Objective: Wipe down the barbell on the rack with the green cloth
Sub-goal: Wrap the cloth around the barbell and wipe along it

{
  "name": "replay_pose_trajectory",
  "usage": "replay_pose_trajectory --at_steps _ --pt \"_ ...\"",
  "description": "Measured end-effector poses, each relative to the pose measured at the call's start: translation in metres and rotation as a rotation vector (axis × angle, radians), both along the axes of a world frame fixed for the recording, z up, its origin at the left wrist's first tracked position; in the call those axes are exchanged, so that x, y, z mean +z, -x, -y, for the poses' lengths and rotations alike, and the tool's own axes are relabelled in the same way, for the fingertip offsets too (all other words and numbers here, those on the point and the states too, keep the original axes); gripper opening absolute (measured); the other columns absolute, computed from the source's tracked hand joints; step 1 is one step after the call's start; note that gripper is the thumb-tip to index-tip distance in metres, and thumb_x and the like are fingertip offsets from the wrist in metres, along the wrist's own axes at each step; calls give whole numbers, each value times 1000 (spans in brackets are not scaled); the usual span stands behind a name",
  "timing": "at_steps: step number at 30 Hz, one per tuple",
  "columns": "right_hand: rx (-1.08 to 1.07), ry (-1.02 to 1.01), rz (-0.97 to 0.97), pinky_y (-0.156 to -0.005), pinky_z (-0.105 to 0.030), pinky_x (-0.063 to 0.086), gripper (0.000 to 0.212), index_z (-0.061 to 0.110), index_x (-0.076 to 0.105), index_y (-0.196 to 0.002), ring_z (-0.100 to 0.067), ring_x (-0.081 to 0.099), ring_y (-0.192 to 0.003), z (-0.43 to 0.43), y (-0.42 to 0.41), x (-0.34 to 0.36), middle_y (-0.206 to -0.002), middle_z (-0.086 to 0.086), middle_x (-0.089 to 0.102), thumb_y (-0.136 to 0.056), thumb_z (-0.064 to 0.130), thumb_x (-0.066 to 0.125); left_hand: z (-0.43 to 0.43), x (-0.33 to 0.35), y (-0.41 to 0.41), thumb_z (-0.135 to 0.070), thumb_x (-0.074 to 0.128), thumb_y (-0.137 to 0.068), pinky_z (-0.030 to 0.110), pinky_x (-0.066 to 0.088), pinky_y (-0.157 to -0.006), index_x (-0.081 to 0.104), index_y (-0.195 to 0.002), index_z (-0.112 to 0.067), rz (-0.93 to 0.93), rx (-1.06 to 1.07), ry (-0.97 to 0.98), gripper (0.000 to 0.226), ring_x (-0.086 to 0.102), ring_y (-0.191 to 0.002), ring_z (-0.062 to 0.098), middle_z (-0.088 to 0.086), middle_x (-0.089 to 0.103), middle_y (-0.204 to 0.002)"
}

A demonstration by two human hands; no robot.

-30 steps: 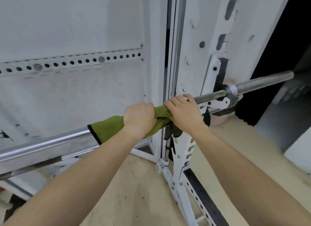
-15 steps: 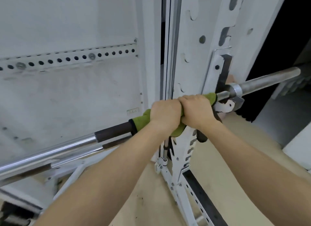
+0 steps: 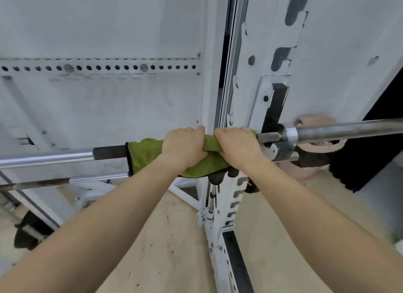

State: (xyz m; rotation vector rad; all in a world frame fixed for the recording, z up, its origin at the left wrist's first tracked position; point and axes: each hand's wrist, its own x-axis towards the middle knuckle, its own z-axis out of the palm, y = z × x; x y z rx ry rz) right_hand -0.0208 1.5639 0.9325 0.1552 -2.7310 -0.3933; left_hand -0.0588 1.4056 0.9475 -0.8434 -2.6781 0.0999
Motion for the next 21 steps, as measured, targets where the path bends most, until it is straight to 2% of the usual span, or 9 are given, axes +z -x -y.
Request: replay_pose_trajectory --at_steps 4,7,9,11,12,15,18,21 --pt "-49 28 156 -71 -35 34 16 16 46 -97 -31 65 -91 -41 -7 15 -94 -5 62 -95 29 55 -53 1 -5 -33 54 -91 35 36 -58 49 -112 -14 43 -52 -2 29 46 -68 27 3 59 -88" --pt "-71 9 133 -73 -35 35 15 17 53 -107 -28 66 -92 -46 -8 12 -100 -3 67 -93 20 57 -70 3 -6 -28 52 -92 35 37 -59 50 -117 -13 67 -74 -20 29 46 -68 24 4 63 -96" --pt "-69 1 87 -73 -37 37 12 19 47 -97 -29 66 -89 -42 -10 9 -96 -3 66 -89 17 57 -61 2 -7 -28 52 -92 34 34 -57 50 -117 -14 50 -72 -23 29 45 -67 24 3 59 -89" --pt "-66 21 26 -74 -39 40 17 19 42 -88 -32 65 -84 -28 -10 5 -89 -4 65 -84 18 59 -41 1 -7 -28 53 -93 30 27 -50 50 -115 -13 12 -68 -11 27 44 -62 22 0 49 -78" --pt "-53 57 -16 -75 -40 42 16 18 46 -87 -33 65 -82 -17 -9 2 -86 -5 66 -81 19 61 -30 0 -7 -26 54 -93 30 24 -48 50 -114 -13 -9 -67 3 25 44 -60 21 -1 47 -75" --pt "1 111 -80 -69 -40 44 16 14 59 -88 -32 65 -73 37 2 -6 -79 -5 66 -74 19 65 12 -4 0 -21 51 -94 31 31 -54 52 -110 -14 -33 -26 37 17 50 -63 22 1 61 -86" --pt "105 102 -125 -53 -32 34 18 14 56 -76 -30 60 -54 99 18 -7 -64 -4 60 -65 18 70 74 -3 10 -25 50 -93 32 35 -56 51 -108 -14 -36 33 53 19 52 -64 25 1 63 -87" --pt "170 99 -177 -50 -30 26 16 14 56 -73 -28 58 -48 160 28 -9 -60 -3 60 -67 19 71 139 -6 18 -32 52 -90 31 37 -56 49 -107 -16 -60 93 57 24 55 -66 27 3 63 -86"
